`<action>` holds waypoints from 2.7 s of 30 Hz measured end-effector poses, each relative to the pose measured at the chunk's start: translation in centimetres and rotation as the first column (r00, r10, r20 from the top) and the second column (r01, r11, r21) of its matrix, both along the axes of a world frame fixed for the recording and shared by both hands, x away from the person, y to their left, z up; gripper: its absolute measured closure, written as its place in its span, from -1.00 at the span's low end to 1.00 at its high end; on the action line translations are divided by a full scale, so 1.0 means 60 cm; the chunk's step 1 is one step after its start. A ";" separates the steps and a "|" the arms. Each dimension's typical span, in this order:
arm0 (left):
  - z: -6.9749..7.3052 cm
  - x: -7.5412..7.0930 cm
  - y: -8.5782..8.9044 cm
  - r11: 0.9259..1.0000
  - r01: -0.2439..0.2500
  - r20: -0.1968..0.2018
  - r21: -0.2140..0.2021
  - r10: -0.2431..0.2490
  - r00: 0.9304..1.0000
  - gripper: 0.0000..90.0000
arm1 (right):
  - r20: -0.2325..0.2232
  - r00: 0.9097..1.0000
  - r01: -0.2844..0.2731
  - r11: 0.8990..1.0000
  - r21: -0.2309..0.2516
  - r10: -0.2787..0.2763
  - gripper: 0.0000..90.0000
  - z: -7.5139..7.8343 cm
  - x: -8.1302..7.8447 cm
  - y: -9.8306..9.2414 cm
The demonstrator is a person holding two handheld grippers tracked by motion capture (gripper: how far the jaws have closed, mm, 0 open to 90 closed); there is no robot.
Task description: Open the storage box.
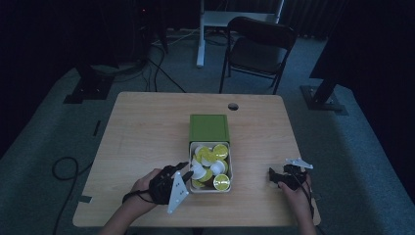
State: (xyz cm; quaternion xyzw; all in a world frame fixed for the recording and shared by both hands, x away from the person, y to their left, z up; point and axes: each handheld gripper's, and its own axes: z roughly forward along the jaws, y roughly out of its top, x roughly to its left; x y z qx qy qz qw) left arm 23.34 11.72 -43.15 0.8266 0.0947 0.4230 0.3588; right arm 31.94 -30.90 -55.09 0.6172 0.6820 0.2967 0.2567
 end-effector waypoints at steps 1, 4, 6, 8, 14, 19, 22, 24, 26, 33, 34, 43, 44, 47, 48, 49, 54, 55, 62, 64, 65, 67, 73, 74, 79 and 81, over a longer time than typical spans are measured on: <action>0.002 0.001 0.006 1.000 -0.009 0.003 -0.015 0.009 1.000 0.41 | 0.000 1.000 0.000 1.000 0.000 0.000 -0.77 0.000 0.000 0.000; 0.005 0.005 0.020 0.998 -0.009 -0.016 -0.054 0.008 1.000 0.36 | 0.000 1.000 0.000 1.000 0.000 0.000 -0.77 0.000 0.000 0.000; 0.006 0.011 0.037 0.995 -0.023 -0.035 -0.092 0.020 0.999 0.33 | 0.000 1.000 0.000 1.000 0.000 0.000 -0.77 0.000 0.000 0.000; 0.006 0.015 0.047 0.994 -0.042 -0.043 -0.101 0.038 0.998 0.33 | 0.000 1.000 0.000 1.000 0.000 0.000 -0.76 0.000 0.000 0.000; -0.001 0.025 0.077 0.988 -0.075 -0.066 -0.134 0.066 0.996 0.32 | 0.000 1.000 0.000 1.000 0.000 0.000 -0.77 0.000 0.000 0.000; -0.010 0.036 0.105 0.975 -0.090 -0.121 -0.204 0.066 0.990 0.19 | 0.000 1.000 0.000 1.000 0.000 0.000 -0.77 0.000 0.000 0.000; -0.020 0.041 0.120 0.968 -0.110 -0.149 -0.226 0.077 0.986 0.15 | 0.000 1.000 0.000 1.000 0.000 0.000 -0.77 0.000 0.000 0.000; -0.027 0.044 0.128 0.964 -0.125 -0.164 -0.235 0.088 0.983 0.09 | 0.000 1.000 0.000 1.000 0.000 0.000 -0.77 0.000 0.000 0.000; -0.033 0.046 0.135 0.961 -0.138 -0.171 -0.239 0.098 0.980 0.04 | 0.000 1.000 0.001 1.000 0.000 -0.001 -0.77 0.000 0.000 0.000; -0.058 0.057 0.165 0.950 -0.190 -0.249 -0.247 0.127 0.960 -0.09 | 0.000 1.000 0.000 1.000 0.000 0.000 -0.77 0.000 0.000 0.000; -0.061 0.056 0.171 0.949 -0.204 -0.253 -0.242 0.141 0.957 -0.09 | 0.000 1.000 0.000 1.000 0.000 0.000 -0.77 0.000 0.000 0.000; -0.083 0.058 0.211 0.920 -0.266 -0.344 -0.289 0.159 0.925 -0.26 | 0.000 1.000 0.000 1.000 0.000 0.000 -0.77 0.000 0.000 0.000; -0.086 0.059 0.216 0.914 -0.274 -0.355 -0.300 0.160 0.921 -0.29 | 0.000 1.000 0.001 1.000 0.000 -0.001 -0.77 0.000 0.000 0.000; -0.092 0.059 0.223 0.905 -0.298 -0.359 -0.304 0.181 0.916 -0.34 | 0.000 1.000 0.001 1.000 0.000 -0.001 -0.77 0.000 0.000 0.000; -0.095 0.059 0.224 0.906 -0.305 -0.362 -0.294 0.190 0.913 -0.41 | 0.000 1.000 0.001 1.000 0.000 -0.001 -0.77 0.000 0.000 0.000; -0.099 0.059 0.225 0.904 -0.308 -0.370 -0.296 0.189 0.910 -0.45 | -0.001 1.000 0.001 1.000 0.001 -0.001 -0.77 0.000 0.000 0.000; -0.118 0.066 0.234 0.890 -0.343 -0.466 -0.302 0.176 0.867 -0.69 | -0.001 1.000 0.000 1.000 0.000 0.000 -0.77 0.000 0.000 0.000; -0.121 0.068 0.236 0.889 -0.344 -0.484 -0.301 0.168 0.859 -0.78 | -0.001 1.000 0.000 1.000 0.000 0.000 -0.77 0.000 0.000 0.000; -0.146 0.078 0.256 0.885 -0.373 -0.556 -0.278 0.168 0.814 -1.00 | -0.001 1.000 0.001 1.000 0.000 -0.001 -0.77 0.000 0.000 0.000; -0.151 0.078 0.260 0.882 -0.389 -0.552 -0.265 0.192 0.811 -1.00 | -0.001 1.000 0.001 1.000 0.000 -0.001 -0.77 0.000 0.000 0.000; -0.152 0.078 0.262 0.880 -0.395 -0.548 -0.264 0.200 0.812 -1.00 | -0.001 1.000 0.001 1.000 0.000 -0.001 -0.77 0.000 0.000 0.000; -0.153 0.079 0.267 0.868 -0.413 -0.547 -0.274 0.213 0.810 -1.00 | -0.001 1.000 0.001 1.000 0.000 -0.001 -0.77 0.000 0.000 0.000; -0.159 0.083 0.280 0.849 -0.452 -0.554 -0.274 0.245 0.796 -1.00 | -0.001 1.000 0.001 1.000 0.000 -0.001 -0.77 0.000 0.000 0.000; -0.161 0.083 0.281 0.849 -0.461 -0.557 -0.259 0.259 0.789 -1.00 | -0.001 1.000 0.000 1.000 0.000 0.000 -0.77 0.000 0.000 0.000; -0.167 0.085 0.291 0.839 -0.495 -0.569 -0.227 0.298 0.767 -1.00 | -0.001 1.000 0.000 1.000 0.000 0.000 -0.77 0.000 0.000 0.000; -0.168 0.085 0.297 0.826 -0.513 -0.577 -0.233 0.307 0.757 -1.00 | -0.001 1.000 0.001 1.000 0.001 -0.001 -0.76 0.000 0.000 0.000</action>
